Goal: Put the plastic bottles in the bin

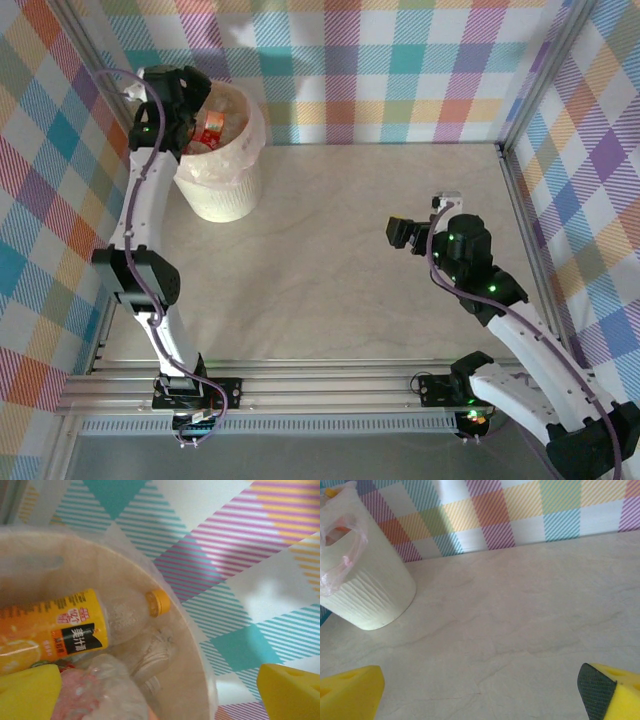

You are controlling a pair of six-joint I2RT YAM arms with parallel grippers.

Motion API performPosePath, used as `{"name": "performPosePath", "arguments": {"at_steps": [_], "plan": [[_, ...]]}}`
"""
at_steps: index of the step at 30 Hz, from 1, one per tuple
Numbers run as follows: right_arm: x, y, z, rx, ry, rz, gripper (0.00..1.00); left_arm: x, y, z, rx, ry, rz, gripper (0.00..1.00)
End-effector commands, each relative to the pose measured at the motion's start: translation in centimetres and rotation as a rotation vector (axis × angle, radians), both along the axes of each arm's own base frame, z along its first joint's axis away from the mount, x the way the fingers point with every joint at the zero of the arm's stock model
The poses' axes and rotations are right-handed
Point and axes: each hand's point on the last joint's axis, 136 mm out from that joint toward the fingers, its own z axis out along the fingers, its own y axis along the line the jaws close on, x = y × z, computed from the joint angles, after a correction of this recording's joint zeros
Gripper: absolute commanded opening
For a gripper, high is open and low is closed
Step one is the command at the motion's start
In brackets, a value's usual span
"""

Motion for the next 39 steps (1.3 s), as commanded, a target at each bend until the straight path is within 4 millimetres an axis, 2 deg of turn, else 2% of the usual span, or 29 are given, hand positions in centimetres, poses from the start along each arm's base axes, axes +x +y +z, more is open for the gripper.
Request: {"name": "performPosePath", "arguments": {"at_steps": [1,5,10,16,21,25,27,31,36,39], "plan": [[0.2,-1.7,-1.0,-0.011,0.002,-0.098,1.00,-5.4,1.7,6.1,0.114,-0.072,0.023,1.00],[1.2,-3.6,-1.8,-0.065,-0.042,-0.202,1.00,-9.5,3.6,5.8,0.188,-0.048,0.064,1.00],[2.4,-4.8,-4.5,-0.190,-0.004,-0.207,1.00,-15.8,4.2,3.3,0.299,0.029,0.054,1.00],[4.0,-7.3,-8.6,-0.295,0.060,-0.242,1.00,-21.7,4.1,-3.5,0.291,0.137,0.051,1.00],[5.7,-10.5,-11.6,-0.300,0.098,-0.310,1.00,-26.3,6.9,-10.0,0.288,0.219,0.248,1.00],[6.8,-12.8,-14.2,-0.269,0.111,-0.322,1.00,-26.9,7.9,-14.8,0.306,0.275,0.307,1.00],[7.3,-13.0,-15.2,-0.246,0.087,-0.295,1.00,-26.7,8.3,-17.0,0.333,0.317,0.321,1.00],[8.4,-12.5,-16.7,-0.206,0.067,-0.213,1.00,-25.8,8.4,-21.2,0.376,0.363,0.301,1.00],[10.1,-11.7,-16.1,-0.179,0.001,-0.172,1.00,-25.1,8.1,-27.1,0.389,0.445,0.259,1.00],[10.4,-11.2,-17.4,-0.178,-0.001,-0.139,1.00,-24.0,7.4,-29.3,0.398,0.480,0.186,1.00]]}}
